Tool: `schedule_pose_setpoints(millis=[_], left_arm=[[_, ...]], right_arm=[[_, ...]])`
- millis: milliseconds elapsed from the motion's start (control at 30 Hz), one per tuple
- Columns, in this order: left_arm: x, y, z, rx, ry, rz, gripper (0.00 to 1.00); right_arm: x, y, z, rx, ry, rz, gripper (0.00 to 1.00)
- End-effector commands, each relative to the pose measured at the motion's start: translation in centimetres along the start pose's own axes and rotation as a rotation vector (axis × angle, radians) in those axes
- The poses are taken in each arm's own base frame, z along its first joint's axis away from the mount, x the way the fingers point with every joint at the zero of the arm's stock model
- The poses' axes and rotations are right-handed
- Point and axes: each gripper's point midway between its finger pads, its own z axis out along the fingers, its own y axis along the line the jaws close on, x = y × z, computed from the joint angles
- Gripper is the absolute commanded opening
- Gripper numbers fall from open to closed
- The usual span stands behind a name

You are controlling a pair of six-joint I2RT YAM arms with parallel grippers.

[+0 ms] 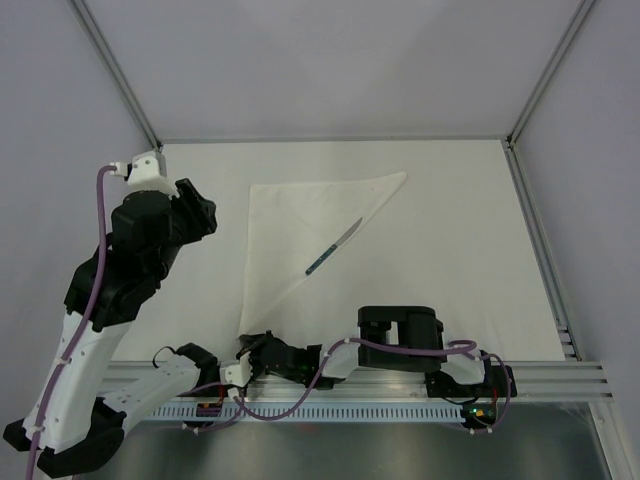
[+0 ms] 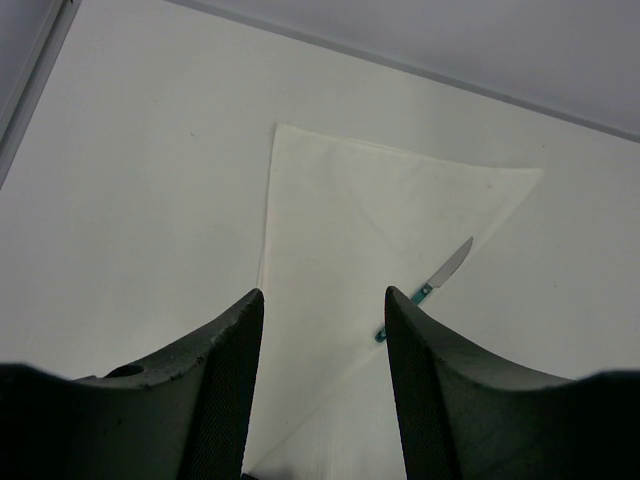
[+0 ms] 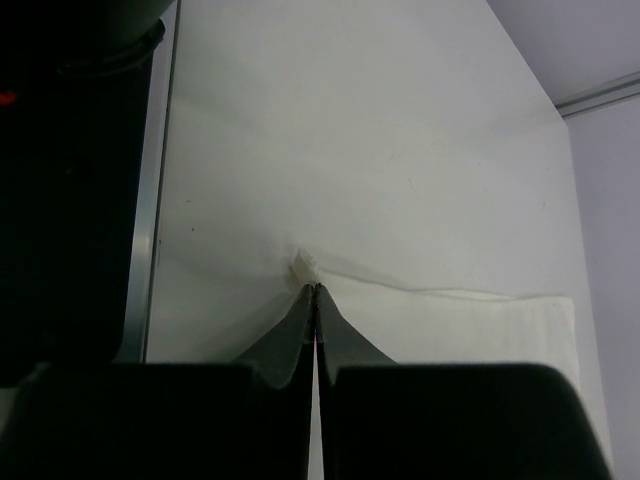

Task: Fold the napkin, place the utensils inside, and roll it up
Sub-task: Fold the napkin

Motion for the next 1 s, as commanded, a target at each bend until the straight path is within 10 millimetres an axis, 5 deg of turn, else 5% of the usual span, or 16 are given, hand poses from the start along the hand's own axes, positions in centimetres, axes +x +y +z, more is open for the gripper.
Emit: schedule_pose_setpoints(millis=[0,400,767,967], left_arm=[[-0.2,-0.8,0.3,0.028,-0.007,-0.031,0.56],[-0.4,-0.6,0.0,0.026,-0.019,-0.036,0.56],[-0.4,-0.7,0.0,0.03,-0.02,-0.036,0.56],[-0.4,-0.6,0.0,0.027,-0.022,-0.031,0.57]], right_arm=[[-1.4,-1.9,0.5,0.051,-0.033,0.065,0.02],[-1.2,-5.3,0.5,0.055,-0.031,0.174,0.01],[-1.5,-6.0,-0.2,0.018,-0.052,0.212,0.0],[-2.5,-4.5,-1.2,-0.085,-0.106,0.223,0.34]])
